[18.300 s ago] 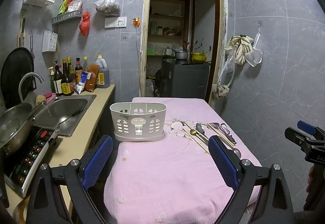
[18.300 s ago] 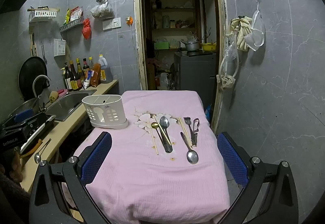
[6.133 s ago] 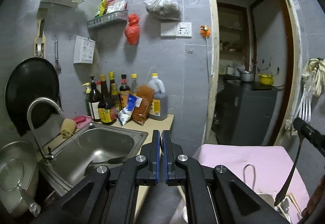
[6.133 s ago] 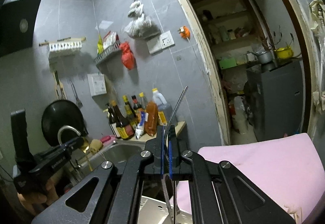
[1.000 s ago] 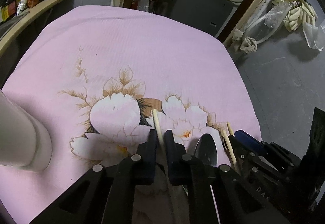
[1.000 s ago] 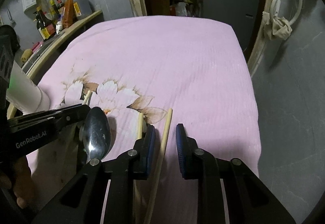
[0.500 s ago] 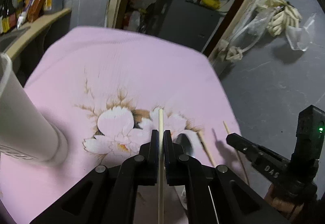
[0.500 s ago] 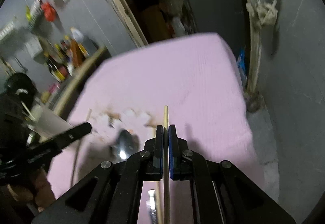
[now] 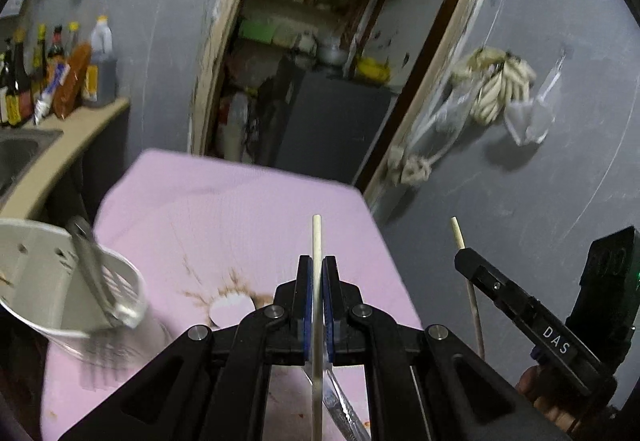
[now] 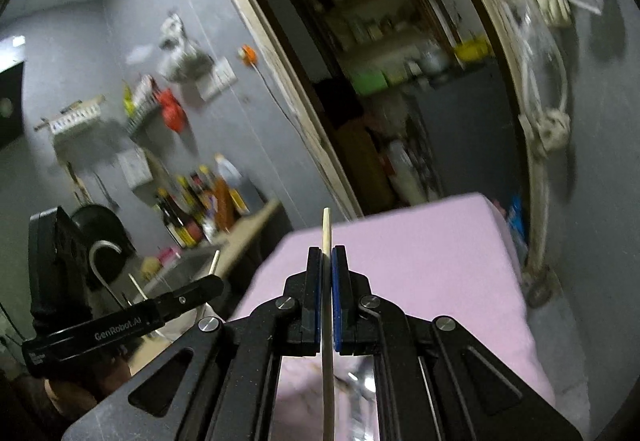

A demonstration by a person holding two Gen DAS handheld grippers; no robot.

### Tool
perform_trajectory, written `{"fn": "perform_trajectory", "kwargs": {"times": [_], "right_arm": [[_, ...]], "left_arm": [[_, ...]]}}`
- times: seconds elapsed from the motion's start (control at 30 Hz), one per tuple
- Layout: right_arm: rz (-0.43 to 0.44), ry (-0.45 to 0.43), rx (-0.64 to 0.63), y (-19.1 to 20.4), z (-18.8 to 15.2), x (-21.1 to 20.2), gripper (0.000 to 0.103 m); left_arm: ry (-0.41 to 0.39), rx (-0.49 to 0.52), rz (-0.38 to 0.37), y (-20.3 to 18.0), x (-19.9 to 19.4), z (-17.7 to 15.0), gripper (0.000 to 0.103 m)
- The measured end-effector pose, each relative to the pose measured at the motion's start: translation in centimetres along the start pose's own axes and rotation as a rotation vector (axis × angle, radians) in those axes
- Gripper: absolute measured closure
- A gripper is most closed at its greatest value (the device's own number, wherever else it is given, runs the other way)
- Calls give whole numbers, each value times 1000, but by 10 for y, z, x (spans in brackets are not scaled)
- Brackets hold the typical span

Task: Organize utensils
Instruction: 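Lift both chopsticks and carry them toward the white holder with both tools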

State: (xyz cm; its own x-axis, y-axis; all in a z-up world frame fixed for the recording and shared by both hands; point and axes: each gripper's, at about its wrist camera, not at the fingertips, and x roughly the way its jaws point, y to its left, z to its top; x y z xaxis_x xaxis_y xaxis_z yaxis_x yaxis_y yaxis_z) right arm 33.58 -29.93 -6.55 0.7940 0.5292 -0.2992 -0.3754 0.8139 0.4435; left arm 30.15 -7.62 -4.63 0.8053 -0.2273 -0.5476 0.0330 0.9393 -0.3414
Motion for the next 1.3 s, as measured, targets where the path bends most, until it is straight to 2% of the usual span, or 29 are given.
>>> {"fn": "perform_trajectory", "kwargs": {"times": [0.23, 0.4, 0.57, 0.83, 1.1, 1.2, 1.3], "right_arm": [[85, -86, -59, 68, 25, 12, 99], [145, -132, -97, 112, 38, 23, 99], [204, -187, -79, 149, 42, 42, 99], [222, -234, -14, 167, 32, 78, 99], [189, -273, 38, 163, 8, 107, 99], [223, -295, 78, 156, 5, 111, 99], [227, -293, 39, 158, 10, 113, 99]], "left_arm": [[-131, 14, 29, 24, -54, 43, 98], [-226, -22, 54, 64, -88, 71, 98], [-313, -77, 107, 111, -107, 92, 98], [-396, -148, 178, 171, -109, 102, 98], [-450, -198, 209, 206, -94, 97, 98], [-461, -208, 227, 213, -86, 93, 98], [-475, -217, 245, 217, -77, 92, 98]]}}
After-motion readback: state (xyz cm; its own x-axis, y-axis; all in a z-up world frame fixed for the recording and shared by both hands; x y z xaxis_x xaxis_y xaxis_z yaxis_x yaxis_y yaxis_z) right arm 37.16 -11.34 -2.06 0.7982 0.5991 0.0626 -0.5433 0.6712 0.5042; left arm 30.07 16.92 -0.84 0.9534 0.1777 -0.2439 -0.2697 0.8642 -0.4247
